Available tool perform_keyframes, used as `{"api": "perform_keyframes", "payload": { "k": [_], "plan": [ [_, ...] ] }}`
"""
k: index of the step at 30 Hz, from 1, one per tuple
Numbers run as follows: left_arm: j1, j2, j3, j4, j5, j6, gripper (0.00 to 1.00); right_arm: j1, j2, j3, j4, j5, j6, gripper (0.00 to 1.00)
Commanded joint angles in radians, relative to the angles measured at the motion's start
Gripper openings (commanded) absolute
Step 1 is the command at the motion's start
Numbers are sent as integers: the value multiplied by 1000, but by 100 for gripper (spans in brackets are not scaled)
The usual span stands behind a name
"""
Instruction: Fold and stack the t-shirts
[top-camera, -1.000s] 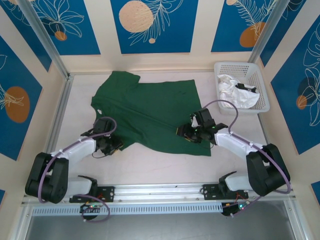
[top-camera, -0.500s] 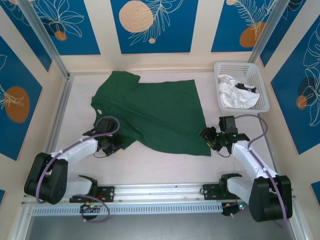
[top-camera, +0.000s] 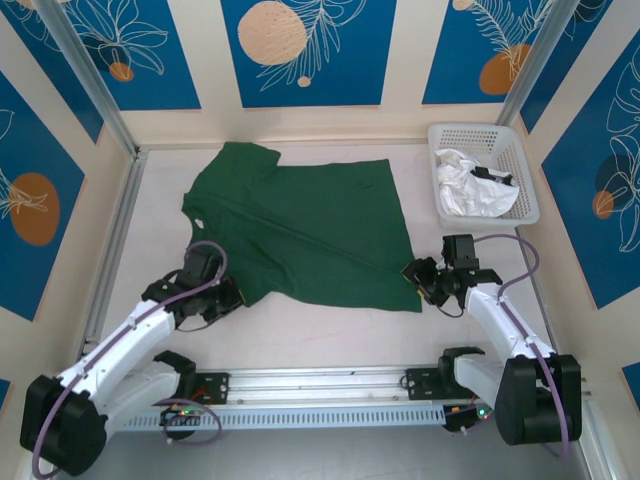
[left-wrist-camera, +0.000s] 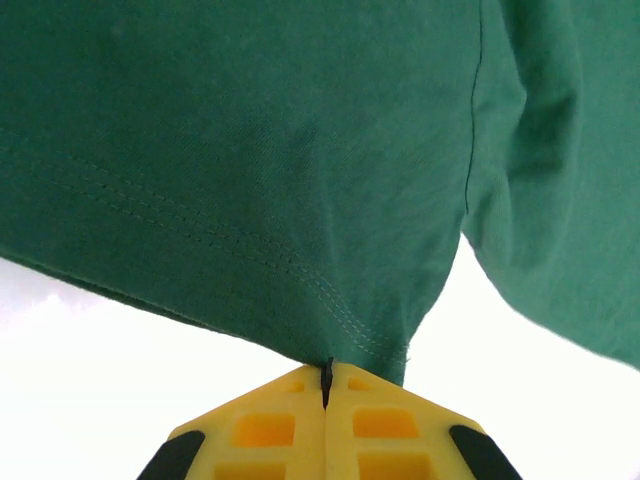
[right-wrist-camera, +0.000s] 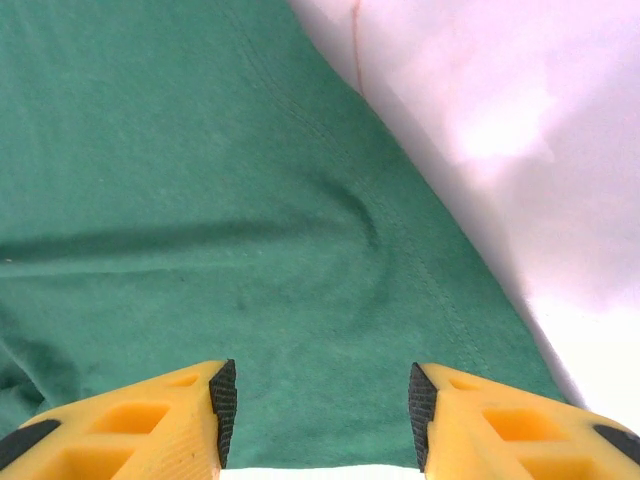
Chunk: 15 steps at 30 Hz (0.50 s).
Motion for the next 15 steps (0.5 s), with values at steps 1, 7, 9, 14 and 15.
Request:
{"api": "perform_keyframes", "payload": {
  "k": [1,7,9,14,15],
  "plan": [
    [-42,-65,-36,-152,51,-51,0,-6,45,47,-91,26,-16,51],
    [-130,-189,-101,-183,112,-184,2,-10,100,66,-154,95,10,50],
    [-162,-197,-72,-217,107,-198,22,-10,101,65,-159,108,23,50],
    [-182,-144,160,-322,6,-100,56,-5,119,109,-154,117,23,50],
    [-182,-117,219,-342,-37,-62,57,-1,124,119,-141,103,16,50]
  ]
}}
